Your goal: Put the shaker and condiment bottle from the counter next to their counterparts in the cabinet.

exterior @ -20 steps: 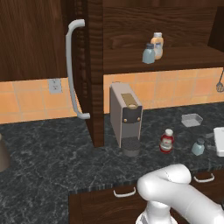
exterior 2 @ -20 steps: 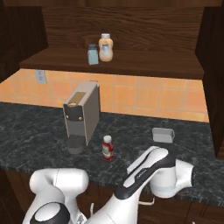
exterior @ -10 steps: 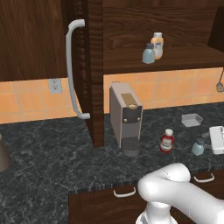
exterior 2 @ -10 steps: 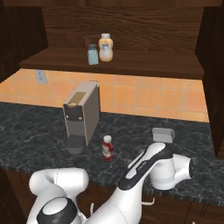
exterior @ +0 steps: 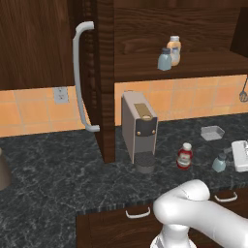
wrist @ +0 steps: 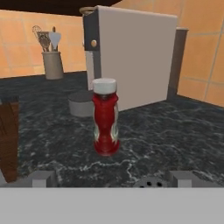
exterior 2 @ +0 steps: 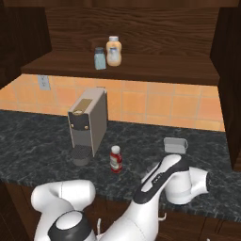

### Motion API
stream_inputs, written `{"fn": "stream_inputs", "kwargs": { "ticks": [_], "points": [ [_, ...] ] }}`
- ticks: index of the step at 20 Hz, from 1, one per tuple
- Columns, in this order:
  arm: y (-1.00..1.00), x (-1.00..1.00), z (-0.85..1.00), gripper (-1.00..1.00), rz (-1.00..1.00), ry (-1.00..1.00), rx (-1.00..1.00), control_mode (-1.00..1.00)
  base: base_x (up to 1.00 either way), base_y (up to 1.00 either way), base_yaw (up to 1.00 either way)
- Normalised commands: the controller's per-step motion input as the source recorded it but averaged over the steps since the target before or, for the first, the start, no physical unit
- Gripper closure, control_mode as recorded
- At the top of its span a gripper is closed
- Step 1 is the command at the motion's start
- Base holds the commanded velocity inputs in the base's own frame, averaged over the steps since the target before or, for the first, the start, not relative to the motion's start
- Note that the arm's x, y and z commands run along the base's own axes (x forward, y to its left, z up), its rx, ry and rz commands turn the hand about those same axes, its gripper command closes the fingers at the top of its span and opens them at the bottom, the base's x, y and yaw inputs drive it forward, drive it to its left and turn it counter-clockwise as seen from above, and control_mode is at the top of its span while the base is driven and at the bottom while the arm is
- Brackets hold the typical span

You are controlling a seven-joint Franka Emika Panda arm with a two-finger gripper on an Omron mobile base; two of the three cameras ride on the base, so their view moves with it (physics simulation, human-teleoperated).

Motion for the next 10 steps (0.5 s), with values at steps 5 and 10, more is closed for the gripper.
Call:
{"fn": "stream_inputs", "kwargs": {
  "ticks": [5,10],
  "points": [
    [0.0,0.3,-0.18,-1.0,0.0,0.0,-0.01,-1.0,0.0,0.0,0.0],
    [-0.08,0.17,-0.27,-1.0,0.0,0.0,-0.05,-1.0,0.0,0.0,0.0]
  ]
}}
